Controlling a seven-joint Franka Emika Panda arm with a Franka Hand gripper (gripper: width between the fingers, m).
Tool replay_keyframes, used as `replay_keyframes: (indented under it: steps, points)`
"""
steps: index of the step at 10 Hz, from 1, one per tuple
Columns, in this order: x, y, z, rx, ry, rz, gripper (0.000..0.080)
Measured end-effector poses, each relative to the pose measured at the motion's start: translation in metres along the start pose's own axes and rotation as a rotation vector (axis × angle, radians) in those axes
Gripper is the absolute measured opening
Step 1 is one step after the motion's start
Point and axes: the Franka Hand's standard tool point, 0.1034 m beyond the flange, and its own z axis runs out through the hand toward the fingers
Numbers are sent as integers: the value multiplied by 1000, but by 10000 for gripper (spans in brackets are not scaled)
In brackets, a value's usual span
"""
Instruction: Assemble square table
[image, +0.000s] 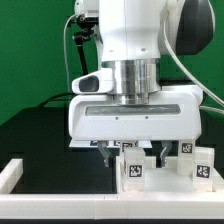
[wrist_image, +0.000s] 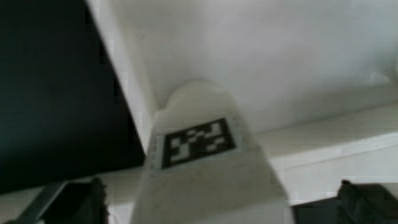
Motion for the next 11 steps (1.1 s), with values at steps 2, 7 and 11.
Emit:
replay_keyframes:
  steps: [2,7,11]
  points:
    - [0,0,1,0,-1,5,619]
    - [0,0,1,-1,2,344,287]
    - [-1,2,2,7,-17,1041,287]
